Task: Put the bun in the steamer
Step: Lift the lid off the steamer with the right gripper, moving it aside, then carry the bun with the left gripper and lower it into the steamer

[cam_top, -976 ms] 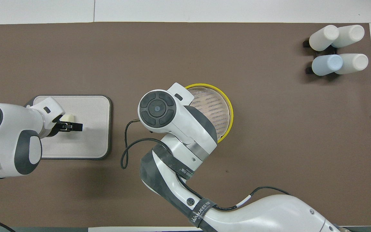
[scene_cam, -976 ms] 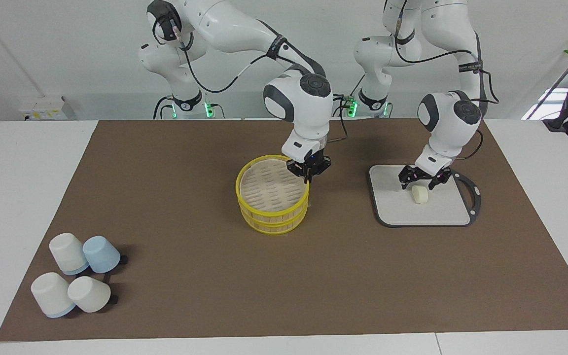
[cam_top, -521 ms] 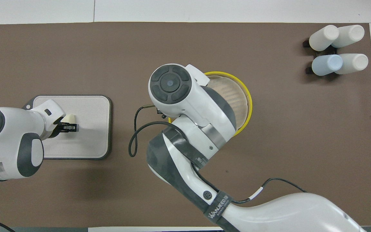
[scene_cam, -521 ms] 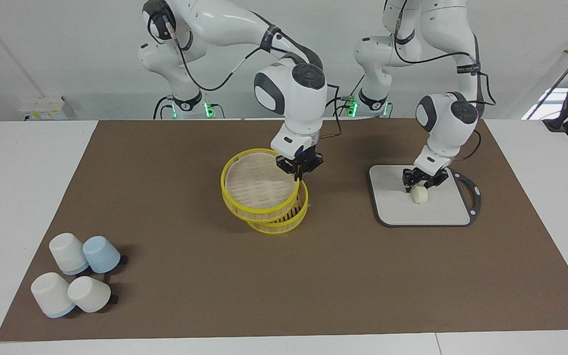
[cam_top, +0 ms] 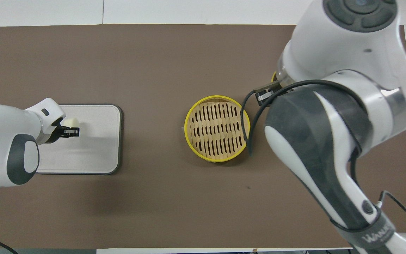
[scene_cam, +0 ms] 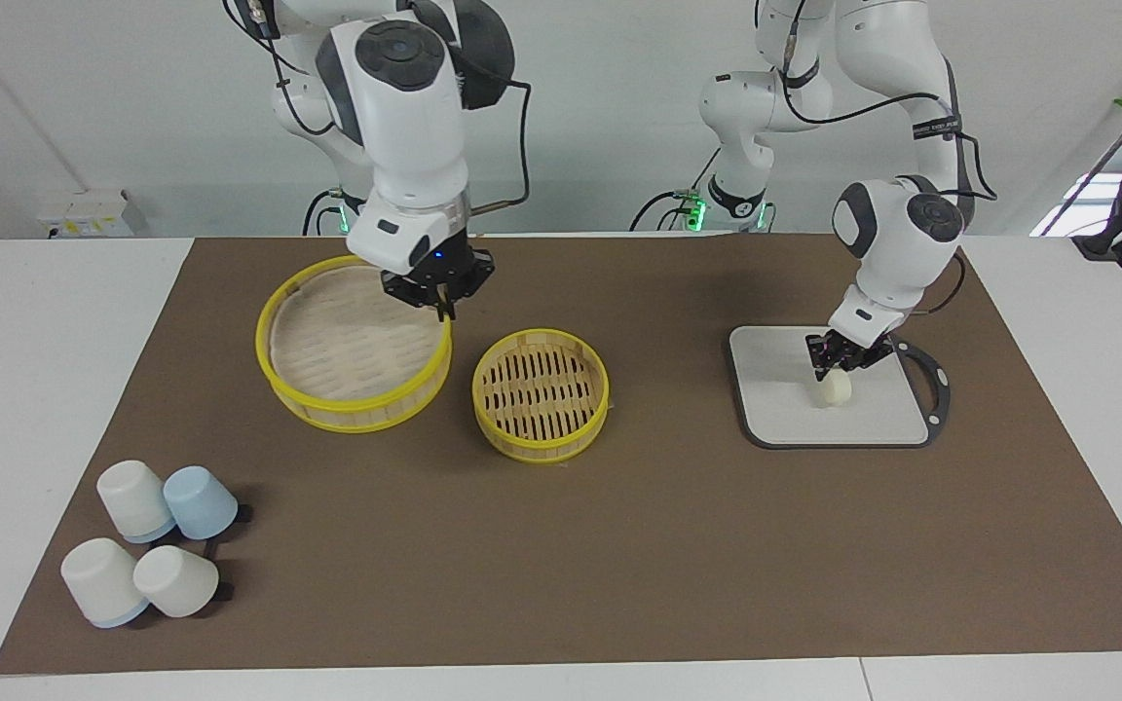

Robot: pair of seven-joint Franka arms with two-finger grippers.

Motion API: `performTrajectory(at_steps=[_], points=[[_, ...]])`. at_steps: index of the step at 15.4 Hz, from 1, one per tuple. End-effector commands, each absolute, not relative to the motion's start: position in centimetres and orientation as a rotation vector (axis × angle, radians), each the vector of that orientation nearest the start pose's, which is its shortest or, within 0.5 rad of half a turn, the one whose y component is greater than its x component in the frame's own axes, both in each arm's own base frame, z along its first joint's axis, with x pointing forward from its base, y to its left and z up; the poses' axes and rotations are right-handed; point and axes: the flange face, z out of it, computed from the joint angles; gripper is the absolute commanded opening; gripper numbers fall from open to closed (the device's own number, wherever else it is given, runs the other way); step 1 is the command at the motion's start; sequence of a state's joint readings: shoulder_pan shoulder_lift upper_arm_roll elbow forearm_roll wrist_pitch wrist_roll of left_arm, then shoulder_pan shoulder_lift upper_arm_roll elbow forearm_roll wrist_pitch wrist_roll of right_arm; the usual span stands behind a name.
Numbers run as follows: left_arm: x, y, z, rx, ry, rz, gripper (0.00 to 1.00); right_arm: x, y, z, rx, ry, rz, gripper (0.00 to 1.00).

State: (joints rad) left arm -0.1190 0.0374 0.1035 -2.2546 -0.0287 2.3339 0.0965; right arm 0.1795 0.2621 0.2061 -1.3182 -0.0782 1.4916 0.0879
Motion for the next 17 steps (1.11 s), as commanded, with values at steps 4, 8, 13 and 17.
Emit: performTrajectory(at_steps=[4,8,13,17], points=[[56.9,-14.3,42.4,-3.180,-0.131,-0.056,0.30,58.2,12.2,59.2,-3.109,-0.570,0.229,0.00],[56.7,-25.3,45.8,-3.258,-0.229,-0.110,0.30,58.1,12.1,58.9,-3.103,-0.603,0.225,0.00],[52.7,-37.2,41.7,-3.295,-0.143,-0.178,0.33,57.7,12.1,58.5,-3.104,-0.605,0.242,0.00],[49.6,-43.9,34.7,-3.276,-0.037,-0.209,0.33,57.7,12.5,58.6,-3.103,-0.605,0.228,0.00]])
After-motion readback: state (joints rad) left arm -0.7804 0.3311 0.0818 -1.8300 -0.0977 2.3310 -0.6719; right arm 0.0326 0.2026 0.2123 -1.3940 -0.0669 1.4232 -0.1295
